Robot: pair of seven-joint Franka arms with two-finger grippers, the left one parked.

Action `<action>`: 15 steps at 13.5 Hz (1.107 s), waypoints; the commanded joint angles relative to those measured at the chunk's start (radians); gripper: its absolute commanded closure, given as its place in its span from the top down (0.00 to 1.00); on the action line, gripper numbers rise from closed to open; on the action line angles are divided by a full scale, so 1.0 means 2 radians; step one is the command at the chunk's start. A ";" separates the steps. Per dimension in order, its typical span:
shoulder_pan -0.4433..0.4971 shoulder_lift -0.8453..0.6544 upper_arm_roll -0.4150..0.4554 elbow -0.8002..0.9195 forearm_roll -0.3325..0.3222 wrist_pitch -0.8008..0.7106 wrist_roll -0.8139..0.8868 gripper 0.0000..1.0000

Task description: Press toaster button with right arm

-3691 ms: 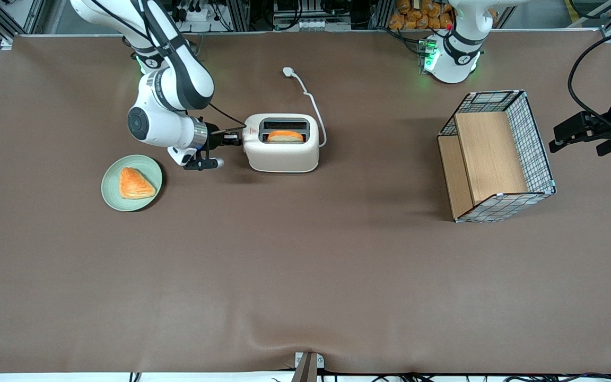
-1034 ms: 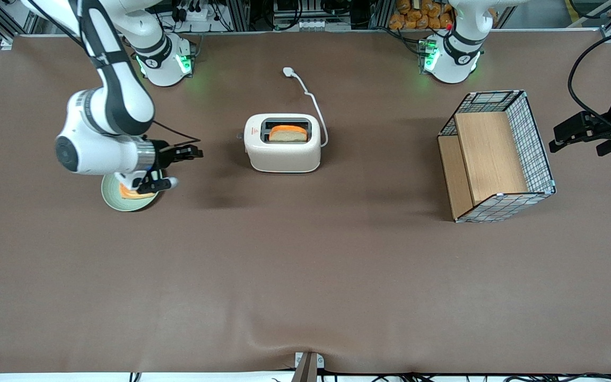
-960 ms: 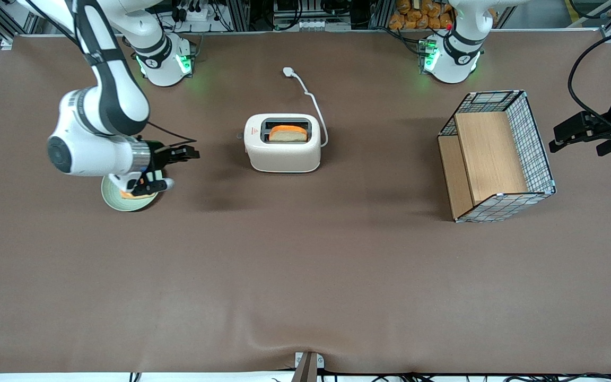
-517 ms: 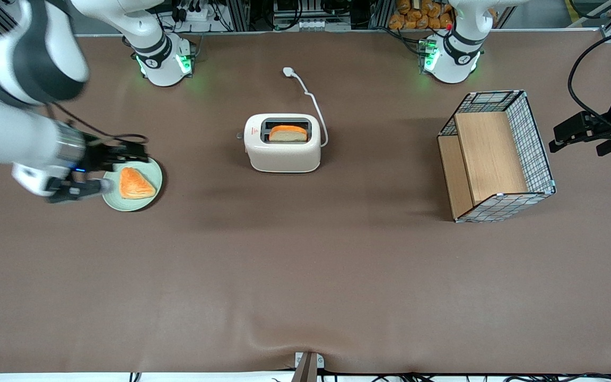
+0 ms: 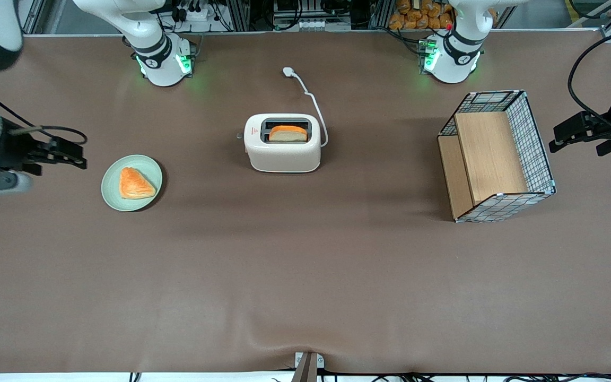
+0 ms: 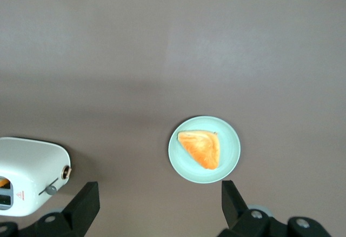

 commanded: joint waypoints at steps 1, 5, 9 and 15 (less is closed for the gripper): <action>-0.020 -0.070 0.017 -0.029 -0.011 -0.026 0.017 1.00; -0.036 -0.138 0.014 -0.114 -0.008 -0.015 0.021 1.00; -0.038 -0.112 0.010 -0.103 -0.017 0.018 0.014 1.00; -0.037 -0.091 0.002 -0.068 -0.018 0.017 -0.001 1.00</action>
